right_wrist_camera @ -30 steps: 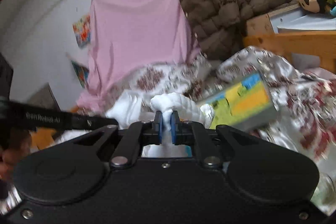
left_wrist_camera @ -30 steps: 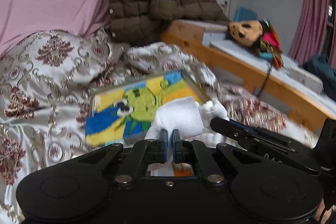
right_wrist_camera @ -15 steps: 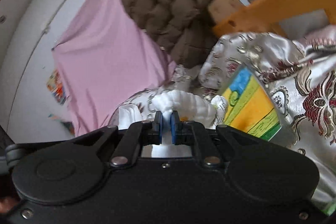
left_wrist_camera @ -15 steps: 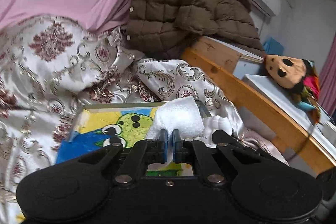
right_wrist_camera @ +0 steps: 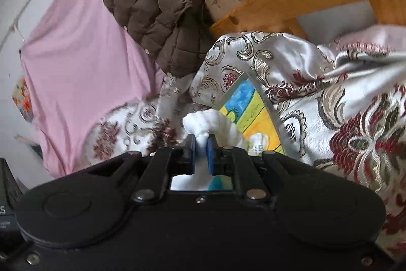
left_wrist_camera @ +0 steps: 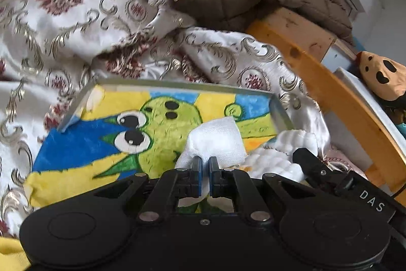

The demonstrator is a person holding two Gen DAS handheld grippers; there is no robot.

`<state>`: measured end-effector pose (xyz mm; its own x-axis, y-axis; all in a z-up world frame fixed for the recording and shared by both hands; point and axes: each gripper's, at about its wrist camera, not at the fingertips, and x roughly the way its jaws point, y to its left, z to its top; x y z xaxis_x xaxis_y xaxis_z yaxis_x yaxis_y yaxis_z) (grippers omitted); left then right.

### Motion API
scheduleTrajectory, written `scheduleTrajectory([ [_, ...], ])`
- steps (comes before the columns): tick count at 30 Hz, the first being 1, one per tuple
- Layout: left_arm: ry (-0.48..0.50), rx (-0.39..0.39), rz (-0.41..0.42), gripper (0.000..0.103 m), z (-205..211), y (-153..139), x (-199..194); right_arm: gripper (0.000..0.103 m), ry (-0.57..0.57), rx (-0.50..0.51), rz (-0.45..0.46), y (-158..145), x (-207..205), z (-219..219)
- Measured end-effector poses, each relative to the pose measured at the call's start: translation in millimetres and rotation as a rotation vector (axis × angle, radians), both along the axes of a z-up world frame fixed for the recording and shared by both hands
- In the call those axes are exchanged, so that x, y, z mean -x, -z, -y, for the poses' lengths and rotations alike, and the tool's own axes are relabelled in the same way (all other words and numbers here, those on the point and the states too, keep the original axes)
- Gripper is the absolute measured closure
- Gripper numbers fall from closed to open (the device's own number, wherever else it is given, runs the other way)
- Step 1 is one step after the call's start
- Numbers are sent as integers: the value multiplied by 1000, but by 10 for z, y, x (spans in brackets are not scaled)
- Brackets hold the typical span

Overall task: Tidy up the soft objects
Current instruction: 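Carry both white cloths over the painted tray and open both grippers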

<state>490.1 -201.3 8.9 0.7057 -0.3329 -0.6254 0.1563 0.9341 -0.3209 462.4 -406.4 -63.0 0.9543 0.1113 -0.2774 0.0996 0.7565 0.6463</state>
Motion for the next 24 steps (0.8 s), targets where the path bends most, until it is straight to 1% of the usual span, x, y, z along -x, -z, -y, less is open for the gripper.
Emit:
scheduleTrajectory([
  [2,-9,-9,-19,93,-15,25,22,95,-15,33,-28,-71,4,-59],
  [3,-15,-16,-30,90,-23,36,29,91,-16,53,-40,-78,-24,-90],
  [4,-21,-17,-39,85,-35,40,33,87,-17,70,-51,-76,-63,-116],
  [5,-28,-22,-44,84,-48,40,45,80,-20,80,-58,-103,-70,-143],
  [6,-39,-29,-44,84,-60,34,60,76,-26,89,-61,-125,-40,-176],
  [7,-49,-32,-42,81,-76,23,78,74,-28,101,-62,-143,-44,-191],
  [8,-55,-33,-43,76,-93,8,93,66,-31,114,-63,-159,-50,-216],
  [9,-64,-31,-43,74,-109,-9,109,58,-29,125,-61,-202,-16,-227],
  [10,-73,-30,-38,71,-128,-30,135,56,-27,137,-56,-224,-25,-241],
  [11,-79,-30,-32,67,-148,-56,165,55,-28,145,-48,-269,60,-241],
  [12,-85,-30,-22,65,-169,-83,200,53,-30,151,-42,-302,76,-248],
  [13,-89,-33,-9,59,-189,-107,243,50,-33,159,-34,-346,105,-257],
  [14,-93,-36,6,51,-206,-134,284,43,-34,167,-25,-421,193,-277],
  [15,-93,-38,30,47,-231,-165,342,34,-33,178,-13,-467,212,-287],
  [16,-96,-43,58,40,-258,-200,410,30,-32,187,-1,-516,252,-290],
  [17,-103,-47,86,34,-288,-232,487,23,-32,194,11,-556,283,-297],
  [18,-108,-49,109,32,-321,-260,561,17,-34,203,22,-596,309,-305],
  [22,-123,-47,168,29,-467,-405,846,8,-37,225,58,-786,474,-368],
  [24,-137,-50,205,27,-543,-494,1018,1,-43,232,78,-890,569,-407],
])
